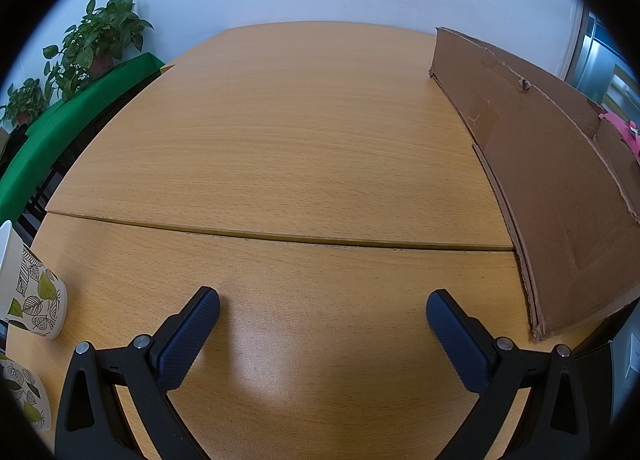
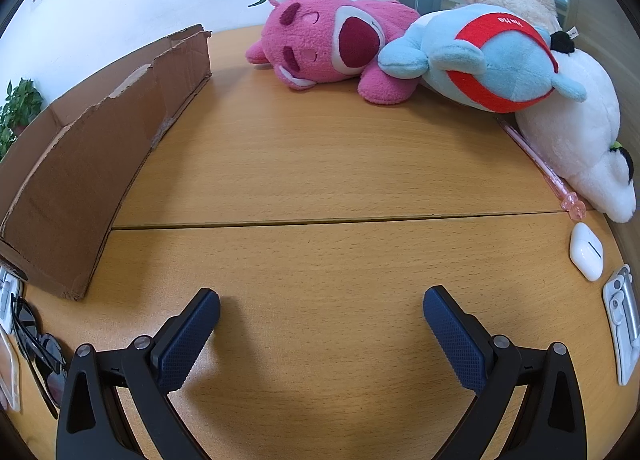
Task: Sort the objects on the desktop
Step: 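Move both grippers toward the pig plush lying on the table, then close both grippers on the pink-and-teal pig plush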
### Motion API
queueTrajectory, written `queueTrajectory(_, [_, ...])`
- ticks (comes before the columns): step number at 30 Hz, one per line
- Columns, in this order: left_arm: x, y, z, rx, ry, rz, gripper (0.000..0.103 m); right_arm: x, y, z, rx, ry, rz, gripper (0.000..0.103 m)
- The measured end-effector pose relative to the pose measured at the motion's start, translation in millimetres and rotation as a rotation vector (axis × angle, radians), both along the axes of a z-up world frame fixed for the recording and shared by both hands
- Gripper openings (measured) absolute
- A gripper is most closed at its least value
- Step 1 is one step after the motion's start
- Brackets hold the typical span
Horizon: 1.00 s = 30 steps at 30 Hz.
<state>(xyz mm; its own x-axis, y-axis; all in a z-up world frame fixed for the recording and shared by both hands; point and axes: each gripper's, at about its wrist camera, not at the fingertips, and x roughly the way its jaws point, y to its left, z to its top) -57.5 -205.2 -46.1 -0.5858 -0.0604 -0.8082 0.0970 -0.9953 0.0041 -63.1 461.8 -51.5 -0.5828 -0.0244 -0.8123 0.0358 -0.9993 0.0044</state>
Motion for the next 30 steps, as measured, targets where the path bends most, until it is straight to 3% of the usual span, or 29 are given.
queueTrajectory(3, [14, 5, 5, -0.006, 0.026, 0.011, 0.102, 5, -1, 1, -0.001, 0.000, -0.015, 0.103])
queueTrajectory(6, [52, 13, 42, 0.018, 0.172, 0.032, 0.102, 18, -5, 3, -0.001, -0.026, -0.049, 0.103])
queueTrajectory(8, [80, 19, 80, 0.059, 0.274, 0.012, 0.102, 40, -15, 8, -0.018, -0.010, -0.011, 0.103])
queueTrajectory(10, [107, 33, 117, 0.060, 0.351, -0.025, 0.103, 69, -31, 27, 0.010, 0.064, 0.035, 0.103])
queueTrajectory(13, [148, 61, 162, -0.004, 0.485, -0.045, 0.103, 112, -63, 73, 0.001, 0.193, 0.139, 0.103])
queueTrajectory(18, [201, 106, 198, -0.027, 0.632, -0.097, 0.103, 187, -123, 160, -0.062, 0.436, 0.276, 0.103])
queueTrajectory(22, [219, 130, 192, 0.044, 0.589, -0.205, 0.103, 241, -171, 198, -0.052, 0.555, 0.392, 0.103])
queueTrajectory(24, [225, 138, 178, 0.093, 0.559, -0.224, 0.103, 262, -189, 202, -0.024, 0.606, 0.393, 0.103])
queueTrajectory(26, [233, 145, 161, 0.158, 0.528, -0.253, 0.103, 280, -207, 197, -0.061, 0.633, 0.417, 0.103])
queueTrajectory(30, [241, 148, 133, 0.243, 0.457, -0.248, 0.103, 294, -238, 170, -0.224, 0.550, 0.474, 0.103])
